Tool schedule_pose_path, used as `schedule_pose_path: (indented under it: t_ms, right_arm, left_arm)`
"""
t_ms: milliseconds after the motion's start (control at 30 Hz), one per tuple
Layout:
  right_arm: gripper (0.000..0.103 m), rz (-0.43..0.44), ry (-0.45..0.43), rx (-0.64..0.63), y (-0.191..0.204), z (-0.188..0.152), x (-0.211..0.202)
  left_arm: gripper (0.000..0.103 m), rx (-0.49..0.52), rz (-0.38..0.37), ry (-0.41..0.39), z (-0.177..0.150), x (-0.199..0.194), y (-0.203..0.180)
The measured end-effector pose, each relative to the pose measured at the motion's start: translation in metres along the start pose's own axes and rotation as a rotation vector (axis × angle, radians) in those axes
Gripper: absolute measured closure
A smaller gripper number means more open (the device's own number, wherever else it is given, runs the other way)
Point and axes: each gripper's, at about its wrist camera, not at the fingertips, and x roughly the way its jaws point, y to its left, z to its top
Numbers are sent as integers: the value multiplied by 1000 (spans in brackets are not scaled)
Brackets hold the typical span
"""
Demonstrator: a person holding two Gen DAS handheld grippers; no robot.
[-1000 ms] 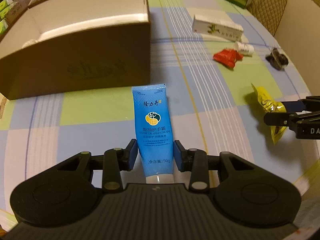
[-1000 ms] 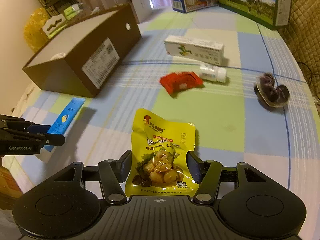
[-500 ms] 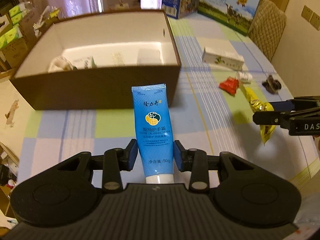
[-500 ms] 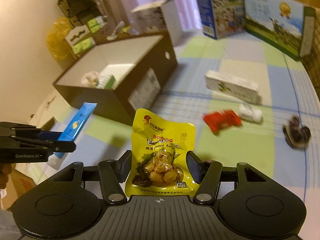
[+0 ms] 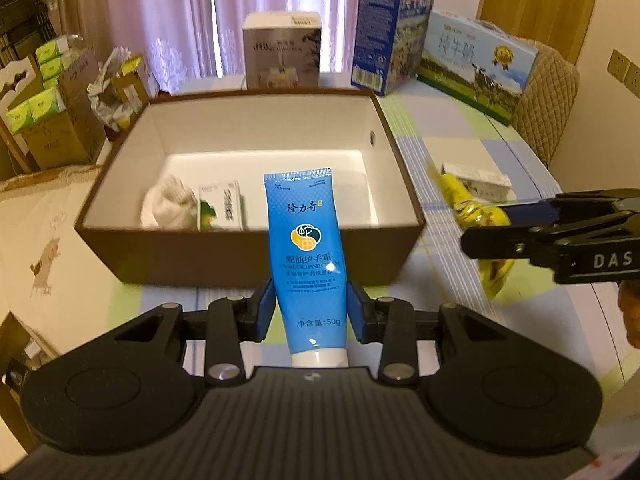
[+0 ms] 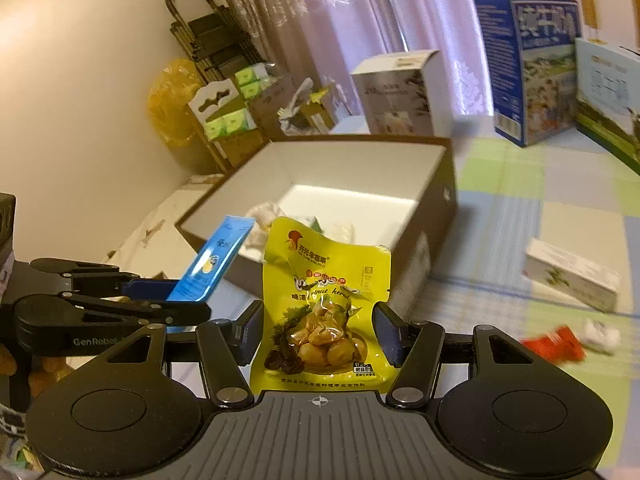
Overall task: Organize objects
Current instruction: 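Carry the tube and snack packet with both grippers over the brown box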
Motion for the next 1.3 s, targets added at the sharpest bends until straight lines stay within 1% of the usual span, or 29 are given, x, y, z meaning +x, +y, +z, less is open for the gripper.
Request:
schedule_pose_path:
  t_ms: [200,367,500,767,867,1067,1200,1300]
  right_arm:
    - [48,9,-20,30,10,31,33]
    - [48,-16,-27,37,14,55,64]
    - [48,-51,-18,47,11,70,88]
    - [48,-109,11,83,0,90,131]
    - [48,-134,35,87,-6,95,149]
    - [48,-186,72,92,-20,102,176]
    - [47,-206,80,92,-27,106,189]
    - [45,-206,66,113,-32,110,195]
  left_arm:
    - [70,22,4,-49,28,8,24]
    - [70,45,21,-69,56,24,47]
    - [70,61,36,-52,75,46,63]
    - [70,69,22,2,100,93,84]
    - [70,61,10,39,107,114,91]
    - [70,71,7,83,115,148,98]
    - [70,73,1,98,118,161,100]
    - [70,71,-3,106,120,168,101]
